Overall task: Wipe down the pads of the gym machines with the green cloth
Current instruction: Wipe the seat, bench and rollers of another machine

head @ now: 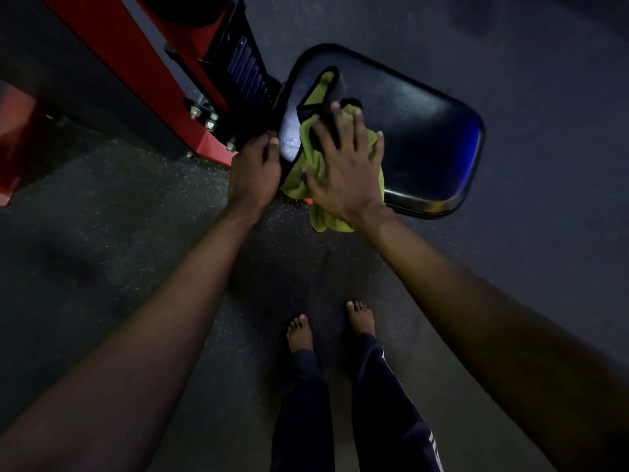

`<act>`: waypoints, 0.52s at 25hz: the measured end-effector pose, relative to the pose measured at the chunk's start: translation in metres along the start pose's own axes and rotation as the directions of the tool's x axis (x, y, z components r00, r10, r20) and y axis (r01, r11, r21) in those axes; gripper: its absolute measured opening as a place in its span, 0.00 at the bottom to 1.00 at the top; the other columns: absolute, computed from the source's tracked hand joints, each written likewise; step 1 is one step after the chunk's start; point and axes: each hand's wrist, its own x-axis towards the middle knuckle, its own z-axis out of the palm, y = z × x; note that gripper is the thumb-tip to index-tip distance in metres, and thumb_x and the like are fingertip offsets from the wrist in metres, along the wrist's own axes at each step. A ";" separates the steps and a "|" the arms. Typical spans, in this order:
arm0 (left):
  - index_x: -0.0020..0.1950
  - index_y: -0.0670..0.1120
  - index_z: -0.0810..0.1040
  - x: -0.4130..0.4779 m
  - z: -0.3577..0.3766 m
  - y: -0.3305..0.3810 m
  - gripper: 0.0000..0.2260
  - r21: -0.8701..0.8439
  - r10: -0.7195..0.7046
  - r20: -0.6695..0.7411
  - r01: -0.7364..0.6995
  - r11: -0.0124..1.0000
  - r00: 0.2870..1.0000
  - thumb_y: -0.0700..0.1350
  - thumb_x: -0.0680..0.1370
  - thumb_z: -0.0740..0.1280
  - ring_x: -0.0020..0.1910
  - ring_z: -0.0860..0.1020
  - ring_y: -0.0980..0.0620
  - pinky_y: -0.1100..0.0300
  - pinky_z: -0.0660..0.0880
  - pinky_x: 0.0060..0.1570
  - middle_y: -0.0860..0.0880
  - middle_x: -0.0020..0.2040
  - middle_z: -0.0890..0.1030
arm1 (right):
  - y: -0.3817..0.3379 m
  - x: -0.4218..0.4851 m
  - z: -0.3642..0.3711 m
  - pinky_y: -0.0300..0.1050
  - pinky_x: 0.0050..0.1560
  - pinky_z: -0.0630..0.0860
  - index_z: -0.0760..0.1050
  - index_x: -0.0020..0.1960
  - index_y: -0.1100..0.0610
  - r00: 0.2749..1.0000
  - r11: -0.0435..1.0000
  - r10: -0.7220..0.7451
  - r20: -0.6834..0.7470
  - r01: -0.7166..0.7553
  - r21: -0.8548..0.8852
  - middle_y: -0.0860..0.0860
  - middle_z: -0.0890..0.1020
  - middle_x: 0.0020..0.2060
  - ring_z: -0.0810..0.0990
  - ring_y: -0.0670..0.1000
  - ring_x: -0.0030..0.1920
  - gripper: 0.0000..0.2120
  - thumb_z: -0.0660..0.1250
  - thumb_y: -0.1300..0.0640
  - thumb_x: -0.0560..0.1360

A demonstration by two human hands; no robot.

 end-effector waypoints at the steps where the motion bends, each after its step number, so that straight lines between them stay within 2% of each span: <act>1: 0.62 0.52 0.79 -0.001 0.002 0.001 0.21 -0.020 -0.033 -0.025 0.032 0.999 0.999 0.61 0.81 0.53 0.57 0.80 0.52 0.45 0.77 0.59 0.51 0.58 0.83 | 0.006 -0.004 0.006 0.75 0.74 0.50 0.56 0.82 0.47 0.998 0.996 -0.063 -0.006 0.063 -0.066 0.54 0.50 0.83 0.46 0.64 0.82 0.35 0.57 0.36 0.80; 3: 0.63 0.50 0.79 -0.004 0.007 0.006 0.24 -0.030 -0.077 -0.057 0.076 0.997 0.995 0.61 0.83 0.51 0.58 0.79 0.54 0.53 0.75 0.59 0.50 0.59 0.82 | 0.015 0.003 0.011 0.74 0.74 0.55 0.59 0.81 0.45 0.991 0.985 -0.137 0.000 0.136 -0.103 0.52 0.53 0.83 0.49 0.64 0.82 0.32 0.54 0.34 0.81; 5: 0.66 0.45 0.78 -0.008 0.013 0.013 0.24 0.007 -0.084 -0.112 0.085 0.996 0.990 0.57 0.86 0.50 0.57 0.77 0.56 0.60 0.69 0.55 0.47 0.62 0.81 | 0.015 0.023 0.009 0.71 0.73 0.59 0.62 0.80 0.43 0.990 0.989 -0.140 -0.014 0.140 -0.050 0.51 0.56 0.82 0.52 0.63 0.81 0.29 0.53 0.35 0.81; 9: 0.63 0.40 0.78 -0.009 0.026 0.018 0.22 0.114 0.010 -0.181 0.011 0.993 0.983 0.54 0.86 0.52 0.55 0.79 0.47 0.59 0.67 0.49 0.42 0.57 0.81 | 0.018 0.044 0.008 0.67 0.71 0.63 0.66 0.77 0.42 0.994 0.995 -0.097 -0.044 0.098 0.028 0.49 0.61 0.81 0.56 0.61 0.80 0.26 0.56 0.38 0.80; 11: 0.66 0.40 0.76 -0.003 0.027 0.018 0.18 0.236 0.047 -0.181 -0.003 0.972 0.982 0.50 0.85 0.56 0.58 0.78 0.46 0.59 0.68 0.50 0.42 0.60 0.79 | 0.025 0.039 0.007 0.67 0.71 0.62 0.67 0.77 0.43 0.997 0.996 -0.062 -0.048 0.065 0.062 0.49 0.62 0.80 0.56 0.60 0.80 0.26 0.59 0.41 0.79; 13: 0.72 0.41 0.73 0.001 0.026 0.022 0.18 0.318 0.064 -0.149 -0.014 0.948 0.987 0.46 0.84 0.59 0.65 0.75 0.46 0.61 0.69 0.59 0.42 0.68 0.76 | 0.045 0.030 -0.001 0.67 0.72 0.61 0.68 0.76 0.43 0.997 0.994 0.021 -0.070 -0.013 0.110 0.49 0.62 0.80 0.57 0.60 0.80 0.27 0.61 0.44 0.78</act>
